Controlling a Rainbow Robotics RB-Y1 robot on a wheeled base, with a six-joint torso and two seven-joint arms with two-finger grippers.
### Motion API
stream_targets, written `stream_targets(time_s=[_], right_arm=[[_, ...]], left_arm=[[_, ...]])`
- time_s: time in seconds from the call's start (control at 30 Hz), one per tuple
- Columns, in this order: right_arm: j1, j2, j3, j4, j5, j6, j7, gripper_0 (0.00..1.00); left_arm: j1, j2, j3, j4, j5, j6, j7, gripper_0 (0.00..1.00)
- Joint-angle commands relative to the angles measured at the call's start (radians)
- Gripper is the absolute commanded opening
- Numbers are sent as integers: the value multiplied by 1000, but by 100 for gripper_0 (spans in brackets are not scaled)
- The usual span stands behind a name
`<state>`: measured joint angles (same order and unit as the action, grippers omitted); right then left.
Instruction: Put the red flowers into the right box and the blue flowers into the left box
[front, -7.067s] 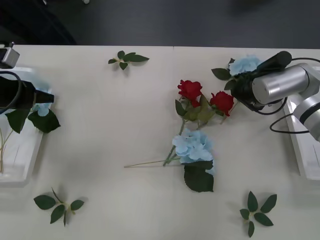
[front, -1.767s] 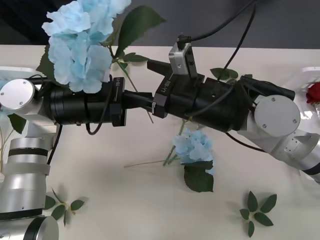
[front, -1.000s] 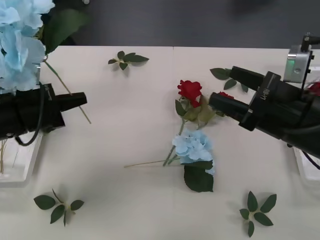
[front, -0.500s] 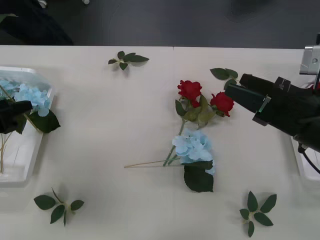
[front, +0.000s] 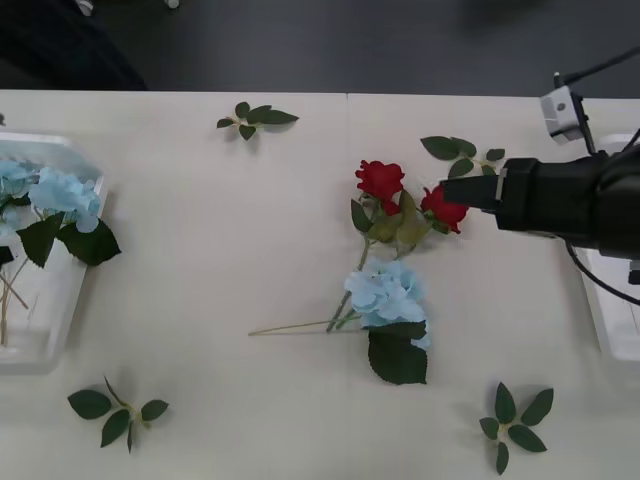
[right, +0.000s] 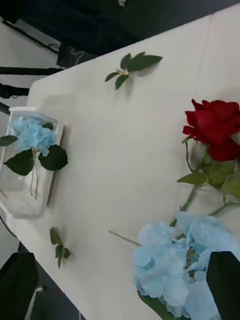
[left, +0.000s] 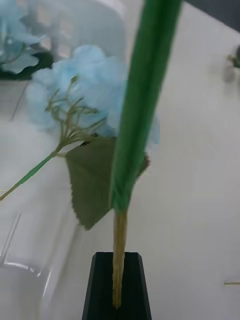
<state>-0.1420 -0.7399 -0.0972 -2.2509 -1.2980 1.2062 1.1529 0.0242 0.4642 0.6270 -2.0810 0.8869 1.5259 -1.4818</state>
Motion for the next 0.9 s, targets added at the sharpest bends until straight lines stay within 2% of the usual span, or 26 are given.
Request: stream_targets(time_s=[0.03,0.2,0.4,0.53,0.67,0.9], right_arm=[[-65,-3,100,-24,94,46,-188,100],[-166,-3,277,31,224,73,-410,100],[-295,27,464,166,367,73,-538,100],[-343,80,491,260,451,76,-598,100],[-386,128,498,343,511,138,-642,100],[-435,180,565,448,609,147,-802,100]], left_arm=[[-53,54,-24,-28,-94,91,100,1],[-118,63,-29,3,-212,204,141,1],[-194,65,-27,144,-312,211,132,1],[-234,70,-29,254,-364,165,121,1],[-256,76,-32,352,-410,102,67,1],[-260,85,-32,483,-433,-3,-63,1]])
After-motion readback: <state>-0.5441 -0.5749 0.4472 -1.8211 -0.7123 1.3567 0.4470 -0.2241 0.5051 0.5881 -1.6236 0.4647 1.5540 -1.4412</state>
